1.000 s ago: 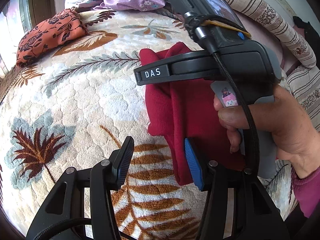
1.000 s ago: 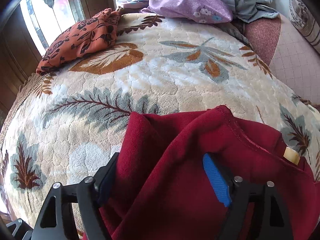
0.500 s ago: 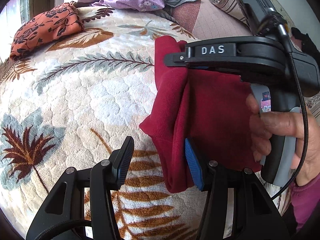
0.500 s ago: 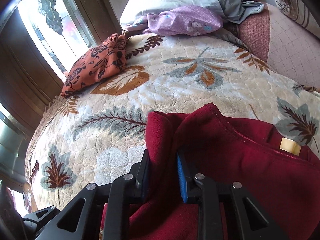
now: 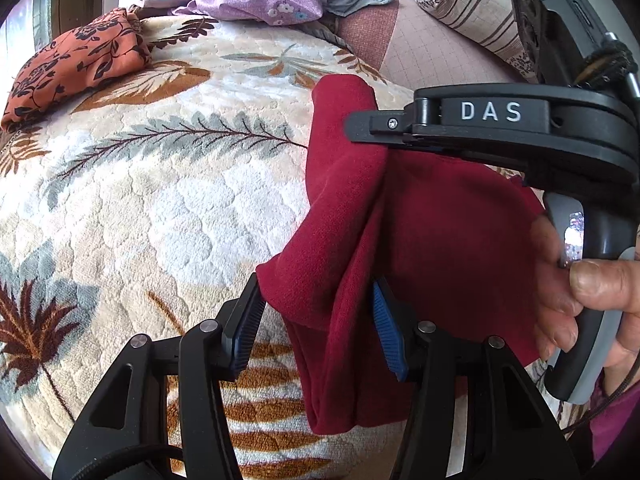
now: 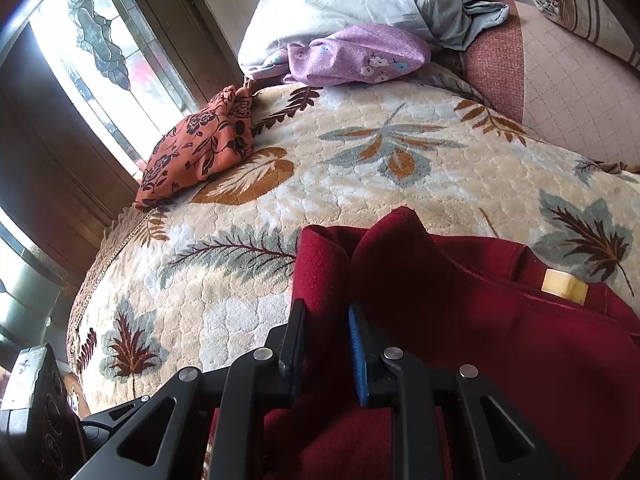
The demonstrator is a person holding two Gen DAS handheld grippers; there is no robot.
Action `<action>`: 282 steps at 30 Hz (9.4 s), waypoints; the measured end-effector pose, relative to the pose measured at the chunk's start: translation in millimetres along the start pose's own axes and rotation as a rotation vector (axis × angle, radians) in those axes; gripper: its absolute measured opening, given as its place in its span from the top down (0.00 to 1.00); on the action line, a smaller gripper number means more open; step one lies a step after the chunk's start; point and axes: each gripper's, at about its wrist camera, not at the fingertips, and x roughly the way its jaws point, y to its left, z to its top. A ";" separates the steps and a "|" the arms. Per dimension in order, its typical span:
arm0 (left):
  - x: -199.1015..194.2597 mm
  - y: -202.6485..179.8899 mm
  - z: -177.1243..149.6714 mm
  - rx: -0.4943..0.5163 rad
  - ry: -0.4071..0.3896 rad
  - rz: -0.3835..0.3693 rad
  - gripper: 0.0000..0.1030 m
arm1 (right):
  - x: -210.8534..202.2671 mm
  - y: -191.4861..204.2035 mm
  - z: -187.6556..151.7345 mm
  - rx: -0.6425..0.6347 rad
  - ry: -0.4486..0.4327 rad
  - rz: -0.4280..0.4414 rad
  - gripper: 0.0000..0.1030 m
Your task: Fold small clothes
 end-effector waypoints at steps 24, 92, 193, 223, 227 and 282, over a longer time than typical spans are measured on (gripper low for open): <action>-28.8 -26.2 5.2 0.085 -0.127 -0.063 0.73 | -9.6 -3.6 14.0 0.037 0.027 -0.020 0.15; -25.0 -54.4 0.0 0.096 -0.088 -0.018 0.75 | -51.4 -32.4 3.0 0.038 -0.045 -0.011 0.84; -25.0 -178.8 -37.3 0.230 -0.086 0.023 0.42 | -214.2 -167.7 -174.5 0.288 -0.098 -0.254 0.39; -15.2 -160.8 -32.2 0.206 -0.103 0.041 0.42 | -205.2 -148.1 -185.7 0.218 -0.170 -0.301 0.84; -15.3 -162.0 -32.4 0.211 -0.104 0.040 0.42 | -208.6 -153.1 -194.3 0.198 -0.127 -0.366 0.94; 12.1 -194.3 -52.8 0.319 -0.028 -0.022 0.42 | -180.6 -213.5 -150.0 0.301 -0.173 -0.344 0.92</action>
